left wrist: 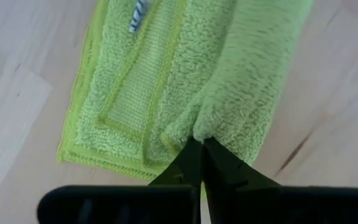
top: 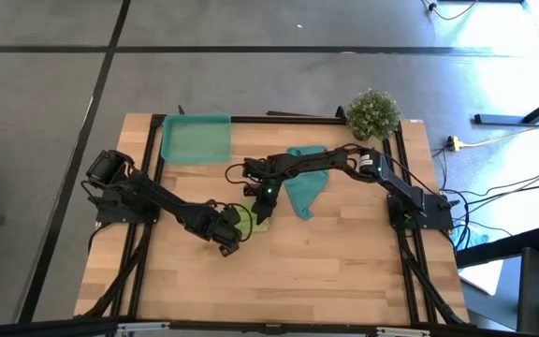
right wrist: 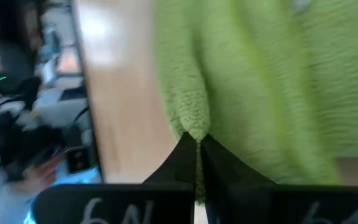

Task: Roll microfiber towels into tight, uniform cylinder then place into a basket
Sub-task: Roll the green microfiber cloth

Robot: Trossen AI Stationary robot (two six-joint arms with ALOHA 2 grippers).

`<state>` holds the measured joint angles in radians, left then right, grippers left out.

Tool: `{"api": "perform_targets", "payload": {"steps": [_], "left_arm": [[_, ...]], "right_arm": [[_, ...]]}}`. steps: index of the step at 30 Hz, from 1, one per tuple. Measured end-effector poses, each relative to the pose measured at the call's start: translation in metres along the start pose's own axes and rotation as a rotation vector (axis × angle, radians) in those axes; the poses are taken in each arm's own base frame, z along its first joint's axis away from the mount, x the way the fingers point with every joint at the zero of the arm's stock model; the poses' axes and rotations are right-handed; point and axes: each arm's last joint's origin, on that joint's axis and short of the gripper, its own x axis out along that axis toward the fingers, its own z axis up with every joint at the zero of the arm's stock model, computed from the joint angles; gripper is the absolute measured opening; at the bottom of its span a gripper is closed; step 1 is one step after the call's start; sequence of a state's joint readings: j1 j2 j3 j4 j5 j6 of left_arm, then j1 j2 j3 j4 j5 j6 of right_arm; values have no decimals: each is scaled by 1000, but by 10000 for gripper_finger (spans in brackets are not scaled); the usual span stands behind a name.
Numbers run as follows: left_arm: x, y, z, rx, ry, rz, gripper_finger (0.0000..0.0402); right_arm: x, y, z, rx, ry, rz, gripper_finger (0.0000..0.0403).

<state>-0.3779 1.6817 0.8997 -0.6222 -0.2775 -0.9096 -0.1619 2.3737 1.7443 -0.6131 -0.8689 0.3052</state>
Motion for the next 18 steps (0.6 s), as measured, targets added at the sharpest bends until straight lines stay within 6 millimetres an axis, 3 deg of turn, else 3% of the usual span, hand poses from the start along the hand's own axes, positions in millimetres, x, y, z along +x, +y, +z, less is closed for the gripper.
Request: {"api": "perform_targets", "payload": {"steps": [7,18], "left_arm": [[0,-1,0,65,2,-8,0],[0,-1,0,68,0,-10,17]], "right_arm": [[0,-3,2,72,-49,-125,6],[2,-2,1,76,-58,-169,6]]}}
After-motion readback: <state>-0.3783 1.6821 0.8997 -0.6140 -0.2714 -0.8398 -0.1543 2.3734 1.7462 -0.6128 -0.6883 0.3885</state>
